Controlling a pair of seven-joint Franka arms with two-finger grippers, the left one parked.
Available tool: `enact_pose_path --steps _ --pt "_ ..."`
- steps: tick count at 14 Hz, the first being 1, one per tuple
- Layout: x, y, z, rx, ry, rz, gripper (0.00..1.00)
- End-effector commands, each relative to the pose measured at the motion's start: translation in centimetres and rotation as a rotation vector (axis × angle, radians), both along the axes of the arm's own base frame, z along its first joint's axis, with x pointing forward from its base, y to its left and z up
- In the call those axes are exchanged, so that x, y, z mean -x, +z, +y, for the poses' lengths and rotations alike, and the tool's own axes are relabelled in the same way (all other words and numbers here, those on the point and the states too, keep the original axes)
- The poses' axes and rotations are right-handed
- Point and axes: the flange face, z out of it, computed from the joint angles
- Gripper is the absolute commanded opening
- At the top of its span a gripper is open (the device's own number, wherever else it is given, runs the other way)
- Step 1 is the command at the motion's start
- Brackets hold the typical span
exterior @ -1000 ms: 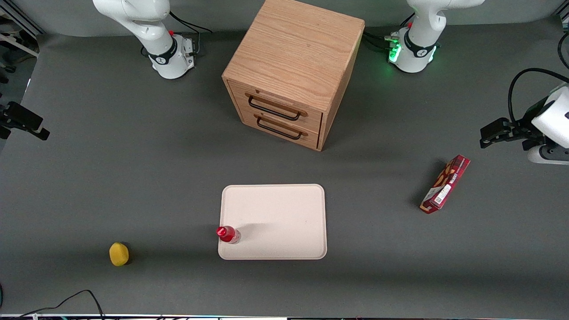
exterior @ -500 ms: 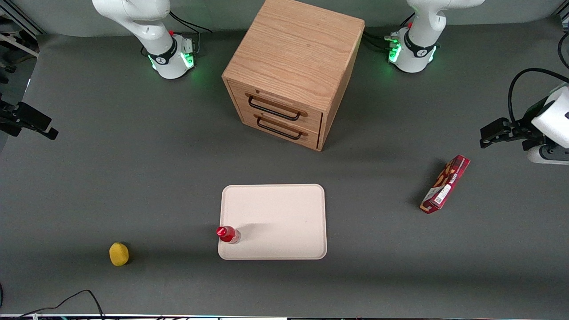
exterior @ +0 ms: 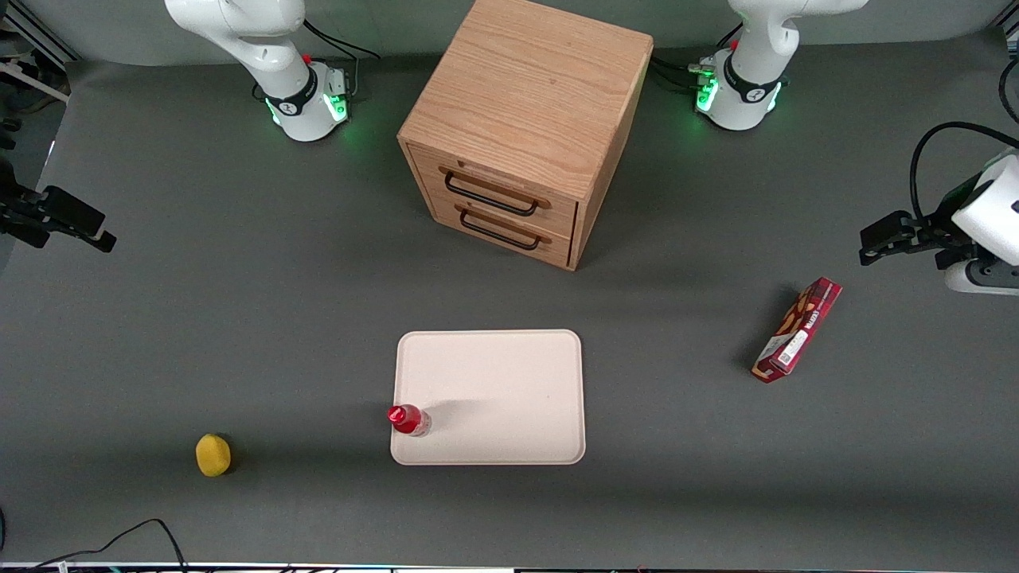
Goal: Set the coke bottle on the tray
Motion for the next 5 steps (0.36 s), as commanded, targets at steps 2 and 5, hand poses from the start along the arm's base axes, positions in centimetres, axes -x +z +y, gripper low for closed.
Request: enact_pose_path --steps 2,5 --pt "-0.36 0.0 0.16 -0.007 0.005 0.006 1.0" --pt "-0.36 -0.15 0.16 -0.007 0.005 0.009 1.0"
